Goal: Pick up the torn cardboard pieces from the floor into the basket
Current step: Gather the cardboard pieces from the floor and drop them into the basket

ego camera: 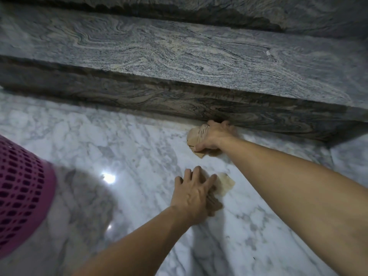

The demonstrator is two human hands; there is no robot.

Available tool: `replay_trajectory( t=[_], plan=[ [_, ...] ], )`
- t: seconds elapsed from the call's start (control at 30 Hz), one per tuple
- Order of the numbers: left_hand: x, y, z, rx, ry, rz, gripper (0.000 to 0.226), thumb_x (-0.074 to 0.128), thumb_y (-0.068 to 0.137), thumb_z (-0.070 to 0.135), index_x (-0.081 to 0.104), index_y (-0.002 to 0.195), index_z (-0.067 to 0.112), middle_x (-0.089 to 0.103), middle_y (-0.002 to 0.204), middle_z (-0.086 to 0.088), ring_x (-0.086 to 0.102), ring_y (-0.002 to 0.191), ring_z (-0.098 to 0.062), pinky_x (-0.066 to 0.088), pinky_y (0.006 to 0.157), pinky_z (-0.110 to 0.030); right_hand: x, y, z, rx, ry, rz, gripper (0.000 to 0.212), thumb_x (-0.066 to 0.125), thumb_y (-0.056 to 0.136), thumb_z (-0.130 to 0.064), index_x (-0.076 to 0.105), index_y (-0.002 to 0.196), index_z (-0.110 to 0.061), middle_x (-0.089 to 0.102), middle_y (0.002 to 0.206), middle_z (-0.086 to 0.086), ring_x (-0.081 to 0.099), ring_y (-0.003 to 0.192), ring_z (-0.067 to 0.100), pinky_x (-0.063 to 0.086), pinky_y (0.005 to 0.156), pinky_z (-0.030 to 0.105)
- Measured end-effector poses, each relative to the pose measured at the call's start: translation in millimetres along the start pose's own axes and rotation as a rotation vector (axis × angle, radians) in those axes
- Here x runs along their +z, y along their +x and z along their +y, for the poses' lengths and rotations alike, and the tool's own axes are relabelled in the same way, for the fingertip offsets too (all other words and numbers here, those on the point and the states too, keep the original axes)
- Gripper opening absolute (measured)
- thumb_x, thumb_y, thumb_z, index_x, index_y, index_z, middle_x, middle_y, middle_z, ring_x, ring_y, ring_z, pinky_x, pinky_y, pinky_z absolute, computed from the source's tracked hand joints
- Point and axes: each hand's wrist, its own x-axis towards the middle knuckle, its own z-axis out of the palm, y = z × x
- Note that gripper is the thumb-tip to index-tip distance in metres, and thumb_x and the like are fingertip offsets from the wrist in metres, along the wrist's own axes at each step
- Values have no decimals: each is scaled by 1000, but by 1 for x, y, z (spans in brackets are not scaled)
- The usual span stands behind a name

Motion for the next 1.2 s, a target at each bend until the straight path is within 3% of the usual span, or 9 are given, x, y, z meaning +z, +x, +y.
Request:
replay_trajectory(
  t=[0.13,0.3,0.47,0.6,0.77,0.87,0.97,1.07,1.2],
  plan=[
    [0,-2,3,4,-85,22,57,70,79,40,46,130,31,28,135,-5,32,120,-27,41,88,-40,-1,-6,-1,-45,22,24,103,91,46,-57,47,133,-26,39,142,13,42,131,38,42,101,42],
    [3,-2,3,17,-133,15,37,68,84,28,60,119,17,38,120,-1,38,109,-23,38,66,-34,-6,-10,5,-99,136,34,84,96,45,-42,62,119,-23,64,120,2,64,106,26,53,78,29],
    [-5,-6,-6,23,-251,45,28,62,85,19,66,112,26,60,108,4,54,102,-22,40,70,-30,-9,-14,11,-112,285,-39,67,95,54,-31,67,112,-13,70,110,5,67,101,25,56,87,33],
    [-18,-11,-17,-39,-351,34,19,65,81,17,69,100,13,69,104,-7,63,99,-27,47,76,-26,-20,-22,17,-140,385,-46,59,93,59,-25,67,110,-9,70,107,8,67,99,26,57,88,37],
    [-26,-21,-31,-79,-386,30,21,66,78,12,70,99,13,70,100,-9,63,97,-28,45,71,-27,-38,-43,31,-123,474,-22,51,93,59,-21,69,102,-9,71,98,9,69,86,24,53,59,27],
    [-39,-25,-41,-83,-442,24,9,71,76,10,70,84,10,67,81,-7,66,84,-28,47,63,-26,-51,-62,41,-123,555,-39,40,89,67,-13,69,101,-13,70,91,4,65,72,16,44,42,17],
    [-63,-35,-55,-118,-599,-9,19,74,74,-2,65,68,13,70,74,-9,72,70,-23,60,65,-30,-64,-87,41,-151,568,-55,36,86,70,-9,69,101,-11,70,92,6,65,71,16,44,43,18],
    [-102,-50,-75,-111,-645,32,16,76,73,-7,67,72,6,71,78,-16,73,69,-25,62,64,-38,-81,-111,23,-192,534,-61,31,85,72,-10,68,98,-11,70,93,8,65,70,20,46,48,22],
    [-171,-92,-111,-119,-647,104,17,77,74,-7,64,70,4,68,73,-15,69,58,-19,60,55,-26,-119,-156,-32,-288,500,-30,26,85,73,-13,69,93,-13,68,86,7,64,71,22,48,50,23]
  ],
)
